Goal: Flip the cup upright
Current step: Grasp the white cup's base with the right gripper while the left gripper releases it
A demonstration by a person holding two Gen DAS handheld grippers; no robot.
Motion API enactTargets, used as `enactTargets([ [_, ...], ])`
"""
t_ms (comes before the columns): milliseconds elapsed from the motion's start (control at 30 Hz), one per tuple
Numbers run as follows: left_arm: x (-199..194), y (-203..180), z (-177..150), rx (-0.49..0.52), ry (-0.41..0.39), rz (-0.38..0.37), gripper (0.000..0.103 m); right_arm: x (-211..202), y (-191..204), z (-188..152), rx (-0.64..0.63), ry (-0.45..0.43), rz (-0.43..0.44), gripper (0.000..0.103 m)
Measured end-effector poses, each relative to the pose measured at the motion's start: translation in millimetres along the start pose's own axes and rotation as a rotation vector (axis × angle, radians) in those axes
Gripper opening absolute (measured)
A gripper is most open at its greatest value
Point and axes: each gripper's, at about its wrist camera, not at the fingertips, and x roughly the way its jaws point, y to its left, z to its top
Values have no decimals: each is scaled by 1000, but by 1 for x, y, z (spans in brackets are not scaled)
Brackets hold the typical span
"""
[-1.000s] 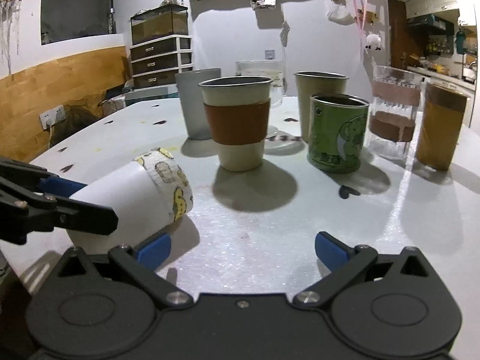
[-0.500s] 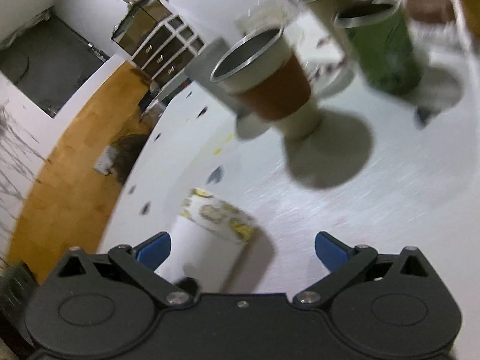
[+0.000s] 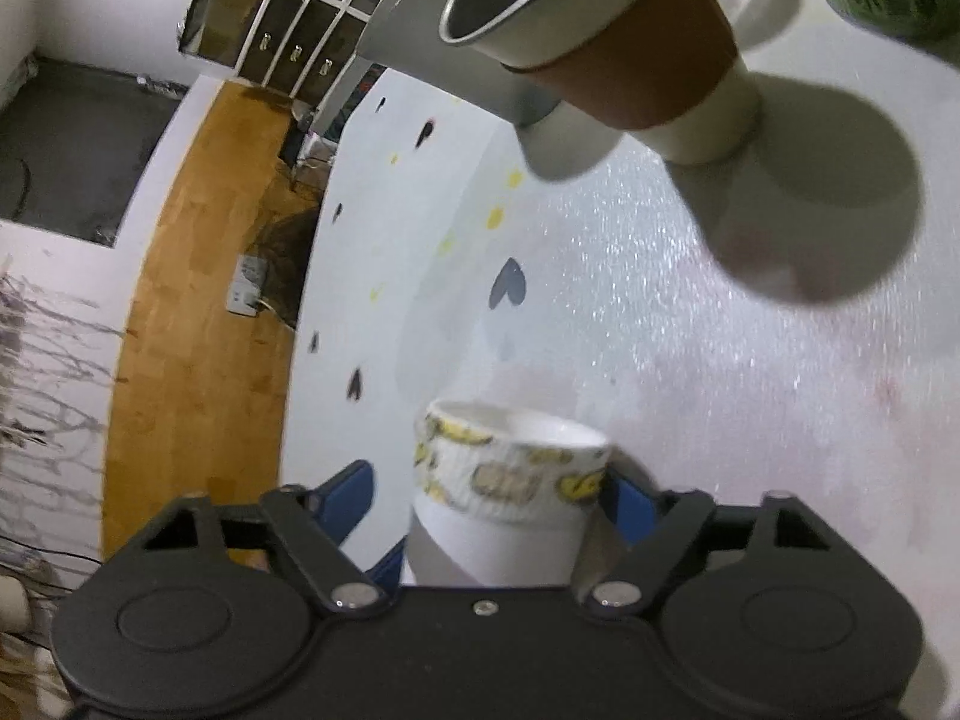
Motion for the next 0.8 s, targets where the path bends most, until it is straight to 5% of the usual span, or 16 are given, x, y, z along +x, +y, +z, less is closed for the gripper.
enactTargets([
  [400, 10, 7, 2, -42, -69, -3, 60, -31, 62, -13, -401, -159, -133, 66],
  [800, 22, -6, -9, 31, -137, 18, 61, -35, 98, -68, -812, -279, -357, 66],
])
